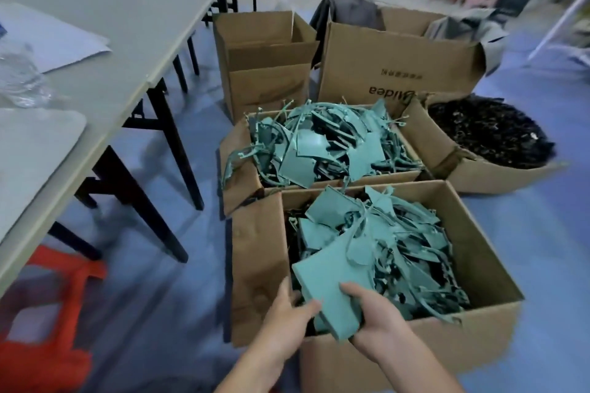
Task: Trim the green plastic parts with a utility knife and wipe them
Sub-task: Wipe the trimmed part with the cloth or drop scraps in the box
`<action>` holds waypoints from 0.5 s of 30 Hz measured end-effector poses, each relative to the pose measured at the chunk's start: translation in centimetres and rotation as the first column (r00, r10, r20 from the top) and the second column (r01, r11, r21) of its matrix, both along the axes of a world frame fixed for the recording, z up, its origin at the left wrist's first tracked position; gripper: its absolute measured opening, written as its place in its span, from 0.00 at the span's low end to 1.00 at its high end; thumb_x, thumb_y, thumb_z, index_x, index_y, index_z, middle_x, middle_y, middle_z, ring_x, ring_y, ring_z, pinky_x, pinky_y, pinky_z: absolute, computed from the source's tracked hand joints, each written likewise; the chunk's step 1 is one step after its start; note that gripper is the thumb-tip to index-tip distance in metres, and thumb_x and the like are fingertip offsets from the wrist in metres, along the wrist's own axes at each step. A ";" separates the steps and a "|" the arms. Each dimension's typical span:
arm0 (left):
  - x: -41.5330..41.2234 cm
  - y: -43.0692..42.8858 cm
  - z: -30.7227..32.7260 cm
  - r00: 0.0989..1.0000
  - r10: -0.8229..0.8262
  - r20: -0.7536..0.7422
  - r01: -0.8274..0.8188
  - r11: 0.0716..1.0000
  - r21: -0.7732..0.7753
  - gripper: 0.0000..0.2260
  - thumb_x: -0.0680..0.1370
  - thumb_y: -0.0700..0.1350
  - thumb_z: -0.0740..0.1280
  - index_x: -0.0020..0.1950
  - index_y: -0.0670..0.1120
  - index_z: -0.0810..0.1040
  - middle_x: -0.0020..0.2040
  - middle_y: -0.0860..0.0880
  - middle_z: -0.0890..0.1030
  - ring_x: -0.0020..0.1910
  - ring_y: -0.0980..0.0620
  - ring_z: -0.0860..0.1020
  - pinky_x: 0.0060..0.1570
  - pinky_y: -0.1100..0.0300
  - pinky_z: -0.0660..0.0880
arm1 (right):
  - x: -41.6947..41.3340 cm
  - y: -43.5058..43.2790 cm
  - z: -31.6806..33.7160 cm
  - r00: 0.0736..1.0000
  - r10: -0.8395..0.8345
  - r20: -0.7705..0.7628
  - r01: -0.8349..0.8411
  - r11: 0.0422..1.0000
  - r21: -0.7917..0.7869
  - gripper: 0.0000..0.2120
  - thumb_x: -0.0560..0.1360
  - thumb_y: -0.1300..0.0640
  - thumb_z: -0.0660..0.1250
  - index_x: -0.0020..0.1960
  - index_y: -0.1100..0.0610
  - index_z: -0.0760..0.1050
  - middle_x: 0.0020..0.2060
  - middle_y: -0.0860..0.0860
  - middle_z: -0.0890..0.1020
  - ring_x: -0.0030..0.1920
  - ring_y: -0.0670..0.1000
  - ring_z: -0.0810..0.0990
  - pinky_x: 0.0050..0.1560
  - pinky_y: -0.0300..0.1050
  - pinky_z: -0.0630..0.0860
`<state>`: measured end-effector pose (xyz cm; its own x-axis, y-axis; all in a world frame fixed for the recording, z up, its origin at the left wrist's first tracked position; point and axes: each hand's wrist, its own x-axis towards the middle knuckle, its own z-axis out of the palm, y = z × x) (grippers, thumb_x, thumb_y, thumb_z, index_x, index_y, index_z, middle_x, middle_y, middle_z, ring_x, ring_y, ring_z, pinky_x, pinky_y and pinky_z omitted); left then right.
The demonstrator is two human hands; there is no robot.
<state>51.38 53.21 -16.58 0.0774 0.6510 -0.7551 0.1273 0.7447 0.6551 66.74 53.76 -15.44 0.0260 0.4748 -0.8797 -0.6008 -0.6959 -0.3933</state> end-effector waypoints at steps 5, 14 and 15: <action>1.7 1.0 0.1 0.983 -0.033 0.181 0.037 0.999 -0.021 0.16 0.80 0.35 0.64 0.63 0.52 0.79 0.53 0.54 0.87 0.50 0.57 0.85 0.42 0.62 0.80 | 1.8 1.0 -2.0 0.992 0.108 0.066 -0.103 0.992 -0.077 0.09 0.79 0.64 0.67 0.58 0.66 0.78 0.42 0.65 0.86 0.38 0.63 0.86 0.33 0.54 0.82; -0.8 2.8 3.4 0.993 -0.048 0.103 0.037 0.993 0.109 0.30 0.82 0.48 0.67 0.82 0.55 0.60 0.79 0.52 0.67 0.72 0.53 0.69 0.70 0.56 0.67 | 4.6 5.2 -5.5 0.998 0.010 0.060 -0.008 0.999 -0.038 0.22 0.82 0.51 0.67 0.65 0.67 0.71 0.60 0.64 0.79 0.59 0.64 0.80 0.51 0.60 0.81; -1.9 2.7 3.5 0.997 -0.030 0.078 0.020 0.993 0.120 0.28 0.82 0.47 0.67 0.81 0.55 0.61 0.78 0.52 0.68 0.73 0.52 0.69 0.71 0.55 0.66 | 3.4 4.9 -5.9 0.997 0.049 0.067 -0.047 0.998 -0.045 0.19 0.82 0.54 0.66 0.64 0.68 0.72 0.57 0.65 0.80 0.55 0.63 0.81 0.48 0.58 0.81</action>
